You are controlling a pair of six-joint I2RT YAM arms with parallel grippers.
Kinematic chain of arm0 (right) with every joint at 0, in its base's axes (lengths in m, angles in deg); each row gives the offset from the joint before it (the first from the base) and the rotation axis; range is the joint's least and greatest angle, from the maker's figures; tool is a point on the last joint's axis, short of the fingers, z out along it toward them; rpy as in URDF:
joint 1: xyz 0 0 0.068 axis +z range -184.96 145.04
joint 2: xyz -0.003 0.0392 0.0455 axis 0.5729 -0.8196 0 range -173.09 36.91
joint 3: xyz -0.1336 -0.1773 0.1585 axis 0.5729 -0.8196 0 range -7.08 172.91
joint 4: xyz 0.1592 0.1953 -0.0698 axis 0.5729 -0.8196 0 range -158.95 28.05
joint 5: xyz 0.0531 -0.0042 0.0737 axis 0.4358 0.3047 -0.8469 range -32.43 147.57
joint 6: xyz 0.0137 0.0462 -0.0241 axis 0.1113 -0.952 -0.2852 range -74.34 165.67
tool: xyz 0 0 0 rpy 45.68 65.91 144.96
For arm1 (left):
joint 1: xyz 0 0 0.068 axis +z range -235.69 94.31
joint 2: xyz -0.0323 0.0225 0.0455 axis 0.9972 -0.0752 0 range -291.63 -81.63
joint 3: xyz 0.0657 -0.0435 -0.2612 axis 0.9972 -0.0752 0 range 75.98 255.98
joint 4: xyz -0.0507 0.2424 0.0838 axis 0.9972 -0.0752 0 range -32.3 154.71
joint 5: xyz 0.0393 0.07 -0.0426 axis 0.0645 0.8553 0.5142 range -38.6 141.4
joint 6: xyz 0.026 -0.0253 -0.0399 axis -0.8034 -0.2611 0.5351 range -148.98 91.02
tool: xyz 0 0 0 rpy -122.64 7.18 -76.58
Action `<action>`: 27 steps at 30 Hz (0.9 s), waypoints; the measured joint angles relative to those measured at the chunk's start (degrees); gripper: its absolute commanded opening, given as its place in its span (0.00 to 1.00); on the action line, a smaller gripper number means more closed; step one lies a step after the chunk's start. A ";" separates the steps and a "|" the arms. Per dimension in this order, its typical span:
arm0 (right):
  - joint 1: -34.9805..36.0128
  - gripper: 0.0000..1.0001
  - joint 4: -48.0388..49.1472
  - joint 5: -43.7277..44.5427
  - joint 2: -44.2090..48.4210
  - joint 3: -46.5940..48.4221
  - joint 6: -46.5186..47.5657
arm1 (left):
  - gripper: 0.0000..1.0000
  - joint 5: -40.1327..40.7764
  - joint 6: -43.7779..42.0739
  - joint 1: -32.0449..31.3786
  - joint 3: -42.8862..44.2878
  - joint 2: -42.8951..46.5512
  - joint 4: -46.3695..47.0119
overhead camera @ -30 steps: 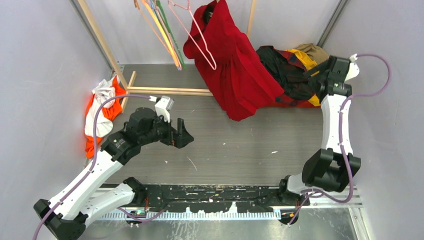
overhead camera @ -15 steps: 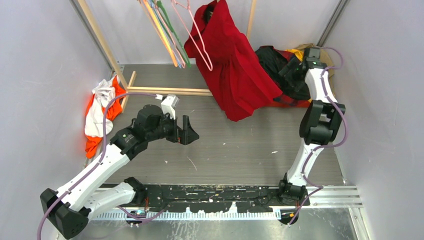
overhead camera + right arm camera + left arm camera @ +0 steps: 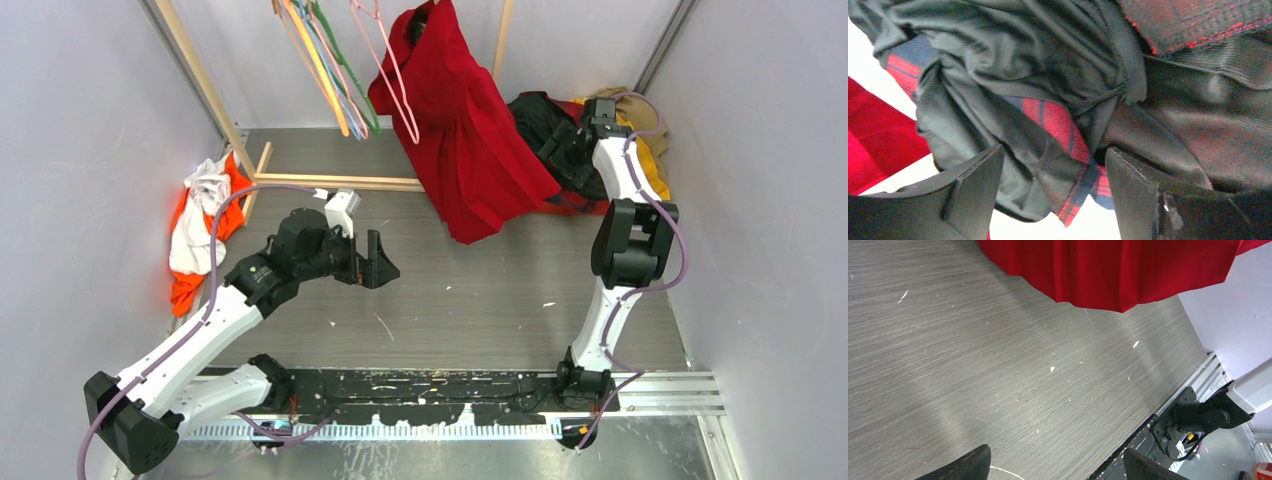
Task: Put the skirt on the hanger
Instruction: Pick up the skirt from the bin.
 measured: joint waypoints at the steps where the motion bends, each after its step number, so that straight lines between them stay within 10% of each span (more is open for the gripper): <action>1: -0.07 0.79 -0.22 0.57 -0.39 0.00 0.33 | 0.99 0.00 0.00 0.00 0.00 0.00 -0.04; 5: 0.09 0.71 0.07 2.08 -0.63 -2.16 0.70 | 0.99 0.00 0.07 0.00 0.00 0.00 -0.07; 11: 0.44 0.02 1.55 1.64 -0.66 -3.65 0.63 | 0.99 -0.02 0.61 0.00 0.00 0.00 -0.22; 19: 0.44 0.01 3.67 0.20 3.93 -3.19 -1.29 | 0.99 0.07 0.98 0.00 0.00 1.68 -0.96; 27: 0.61 0.01 1.92 7.43 30.77 -0.92 -0.61 | 0.99 0.09 0.98 0.00 0.00 4.83 -1.99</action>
